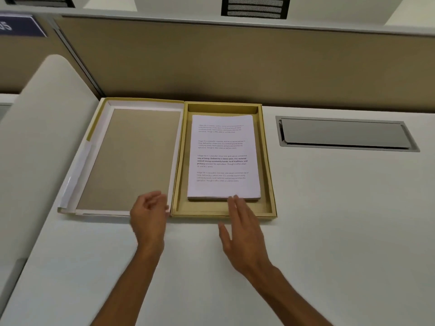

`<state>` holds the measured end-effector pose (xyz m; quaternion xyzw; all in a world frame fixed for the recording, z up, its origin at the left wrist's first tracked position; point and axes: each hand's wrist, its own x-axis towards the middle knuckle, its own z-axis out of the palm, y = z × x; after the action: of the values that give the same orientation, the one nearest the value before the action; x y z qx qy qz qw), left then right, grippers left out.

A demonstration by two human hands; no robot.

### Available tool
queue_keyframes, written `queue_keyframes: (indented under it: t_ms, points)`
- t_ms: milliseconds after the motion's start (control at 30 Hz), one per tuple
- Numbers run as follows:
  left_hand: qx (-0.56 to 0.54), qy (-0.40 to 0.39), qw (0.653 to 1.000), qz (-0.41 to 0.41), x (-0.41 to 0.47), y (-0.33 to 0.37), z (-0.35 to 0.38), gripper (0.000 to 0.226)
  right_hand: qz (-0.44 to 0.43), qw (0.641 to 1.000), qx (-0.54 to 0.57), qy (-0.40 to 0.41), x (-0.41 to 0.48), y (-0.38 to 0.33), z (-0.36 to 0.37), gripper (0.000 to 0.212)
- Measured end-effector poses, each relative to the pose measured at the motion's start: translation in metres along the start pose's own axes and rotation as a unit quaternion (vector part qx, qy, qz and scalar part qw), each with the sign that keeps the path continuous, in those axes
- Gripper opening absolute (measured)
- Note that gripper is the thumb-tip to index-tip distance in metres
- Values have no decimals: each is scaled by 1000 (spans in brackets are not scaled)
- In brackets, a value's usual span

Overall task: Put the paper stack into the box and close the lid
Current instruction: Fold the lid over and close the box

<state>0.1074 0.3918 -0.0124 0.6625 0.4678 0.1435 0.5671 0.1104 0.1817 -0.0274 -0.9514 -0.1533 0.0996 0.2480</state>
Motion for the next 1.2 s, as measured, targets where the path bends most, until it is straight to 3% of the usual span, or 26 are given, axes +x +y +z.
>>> queue_keyframes:
  t_ms: [100, 233, 300, 500, 600, 733, 933, 1133, 1200]
  points:
    - [-84, 121, 977, -151, -8, -23, -19, 21, -28, 998, -49, -41, -15, -13, 20, 66]
    - [-178, 106, 933, -295, -1, -31, -25, 55, -32, 991, -123, -47, -20, -19, 34, 66]
    - [-221, 70, 924, -303, 4, -27, -25, 57, -29, 989, -142, -39, -19, -23, 37, 67]
    - [-198, 34, 937, -287, 20, -20, -24, 29, -21, 988, -151, -40, -14, -26, 40, 67]
    - [-197, 42, 946, -252, 21, -21, -21, 39, -12, 990, -138, -38, -14, -28, 39, 67]
    - [-174, 68, 968, -165, 12, -27, -18, 32, -1, 993, -117, -28, -14, -29, 36, 67]
    - [-74, 106, 991, -34, -6, -40, -20, 38, -3, 994, -110, -26, -14, -28, 36, 66]
    - [-45, 63, 991, 105, -19, -41, -15, 68, 8, 995, -100, -14, -13, -29, 38, 66]
    - [10, 45, 988, 150, -21, -39, -11, 62, 10, 995, -98, -11, -12, -28, 38, 65]
